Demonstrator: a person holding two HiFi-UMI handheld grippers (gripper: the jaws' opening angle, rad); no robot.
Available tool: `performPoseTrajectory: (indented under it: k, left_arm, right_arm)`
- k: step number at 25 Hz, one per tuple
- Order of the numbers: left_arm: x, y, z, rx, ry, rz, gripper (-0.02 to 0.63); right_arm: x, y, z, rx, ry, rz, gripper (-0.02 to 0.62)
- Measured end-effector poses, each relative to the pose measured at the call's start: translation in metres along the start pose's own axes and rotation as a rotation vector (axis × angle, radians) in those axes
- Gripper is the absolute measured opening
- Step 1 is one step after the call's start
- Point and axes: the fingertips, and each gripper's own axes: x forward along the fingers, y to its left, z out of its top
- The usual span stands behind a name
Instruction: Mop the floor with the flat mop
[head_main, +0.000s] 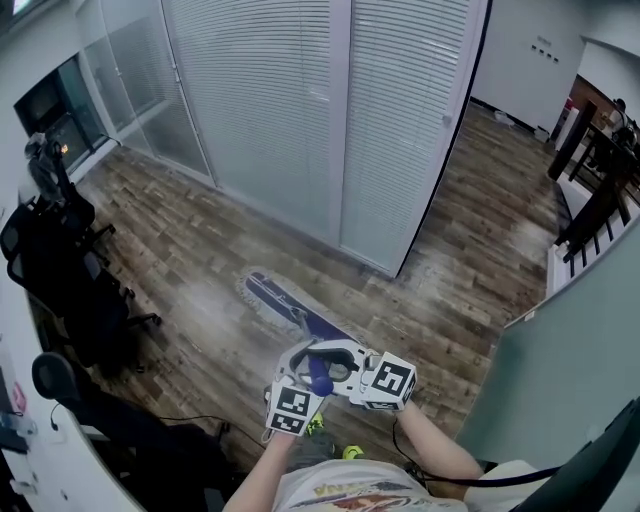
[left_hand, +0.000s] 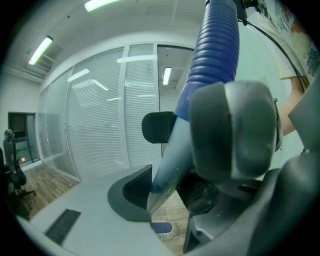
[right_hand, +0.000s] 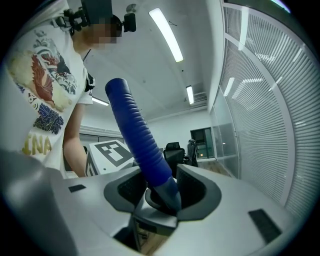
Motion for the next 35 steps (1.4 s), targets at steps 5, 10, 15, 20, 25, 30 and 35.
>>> performPoseTrajectory:
  k: [5,10,15,20,25,30,35]
  left_arm:
    - [-0.016,-0.034,-0.023,0.007,0.017,0.028,0.118]
    - [-0.012,-0.042,-0.031,0.048,0.004,0.025,0.117]
    - [0.004,-0.027,-0.018,0.068,-0.041,0.023,0.11]
    - [0.005,0.012,-0.004,0.087,-0.086,0.047,0.1]
    - [-0.013,0.061,-0.016,0.079,-0.126,0.088,0.094]
    - [-0.011,0.085,-0.041,0.092,-0.115,0.083,0.092]
    - [0.009,0.124,-0.058,0.076,-0.075,0.08,0.094]
  right_arm:
    - [-0.018,0.038,-0.02,-0.016,0.01,0.036,0.176]
    - [-0.024,0.04,-0.032,-0.028,-0.013,0.037,0.179]
    - [-0.021,0.014,-0.021,-0.007,-0.034,0.032,0.179]
    - [0.009,-0.01,-0.004,-0.015,-0.029,0.052,0.179]
    - [0.06,-0.015,-0.009,-0.108,0.037,0.11,0.178]
    - [0.088,-0.022,-0.025,-0.093,0.036,0.13,0.179]
    - [0.117,-0.052,-0.042,-0.061,0.082,0.157,0.189]
